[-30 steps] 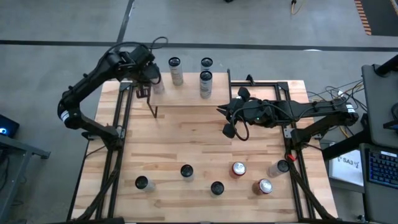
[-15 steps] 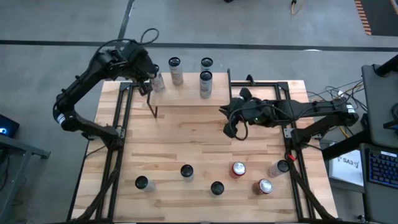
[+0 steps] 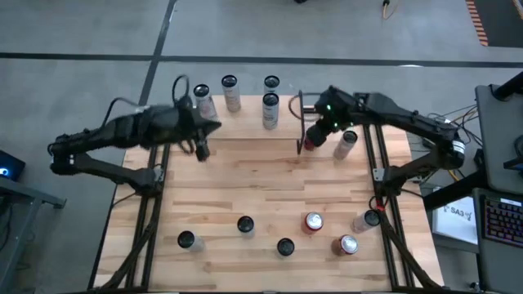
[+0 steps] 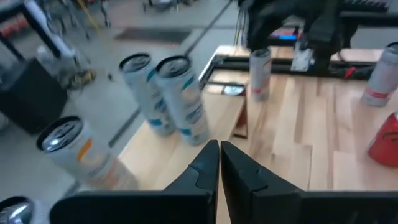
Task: Place canned beverage on shelf
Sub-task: Put the red soda can on the shelf
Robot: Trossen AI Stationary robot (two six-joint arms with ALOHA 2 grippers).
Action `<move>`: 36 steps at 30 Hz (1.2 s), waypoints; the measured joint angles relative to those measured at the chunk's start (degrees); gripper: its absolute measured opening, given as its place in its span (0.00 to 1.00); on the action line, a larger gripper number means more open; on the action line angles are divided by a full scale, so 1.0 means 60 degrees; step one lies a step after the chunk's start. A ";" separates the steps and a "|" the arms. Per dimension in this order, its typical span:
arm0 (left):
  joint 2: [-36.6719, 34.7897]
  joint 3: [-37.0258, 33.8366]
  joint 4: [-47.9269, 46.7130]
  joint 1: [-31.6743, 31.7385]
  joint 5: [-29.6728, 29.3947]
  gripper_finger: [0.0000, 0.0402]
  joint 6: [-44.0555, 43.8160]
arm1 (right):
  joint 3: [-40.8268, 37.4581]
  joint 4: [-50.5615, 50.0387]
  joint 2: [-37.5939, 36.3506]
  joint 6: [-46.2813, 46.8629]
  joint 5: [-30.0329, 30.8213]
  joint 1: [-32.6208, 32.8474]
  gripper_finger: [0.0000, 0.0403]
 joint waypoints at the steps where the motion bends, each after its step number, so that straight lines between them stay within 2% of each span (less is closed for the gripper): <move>1: -0.0146 -0.0287 0.0307 -0.0349 -0.0328 0.00 0.0000 | -0.0010 -0.0271 0.0097 -0.0096 -0.0008 -0.0332 0.09; 5: -0.0603 -0.1167 0.1078 -0.1225 -0.0752 0.00 0.0219 | -0.0022 -0.1095 0.0497 -0.0570 -0.0008 -0.1475 0.09; 11: -0.0891 -0.1726 0.1449 -0.1345 -0.0994 0.00 0.0444 | -0.0022 -0.1082 0.1218 -0.1192 -0.0025 -0.2148 0.11; 14: -0.0888 -0.1767 0.1454 -0.1345 -0.1405 0.00 0.0703 | -0.0025 -0.1216 0.1607 -0.1033 -0.0383 -0.2309 0.17; 18: -0.0883 -0.1745 0.1463 -0.1341 -0.1503 0.00 0.0962 | -0.0025 -0.1246 0.1977 -0.1098 -0.0999 -0.2313 0.32; 22: -0.0908 -0.1736 0.1464 -0.1341 -0.1503 0.00 0.1051 | -0.0028 -0.1474 0.2215 -0.2816 -0.1079 -0.2193 0.49; 25: -0.0919 -0.1734 0.1464 -0.1341 -0.1503 0.00 0.1053 | -0.0033 -0.1798 0.2224 -0.4896 -0.0978 -0.2129 0.58; 27: -0.0919 -0.1734 0.1463 -0.1341 -0.1503 0.00 0.1057 | -0.0033 -0.1970 0.2215 -0.7221 -0.0914 -0.2118 0.60; 28: -0.0919 -0.1734 0.1460 -0.1341 -0.1499 0.00 0.1065 | -0.0033 -0.2136 0.2207 -0.7823 -0.0959 -0.2110 0.61; 36: -0.0915 -0.1734 0.1453 -0.1341 -0.1499 0.00 0.1541 | -0.0036 -0.2046 0.2189 -0.8037 -0.1006 -0.2079 0.59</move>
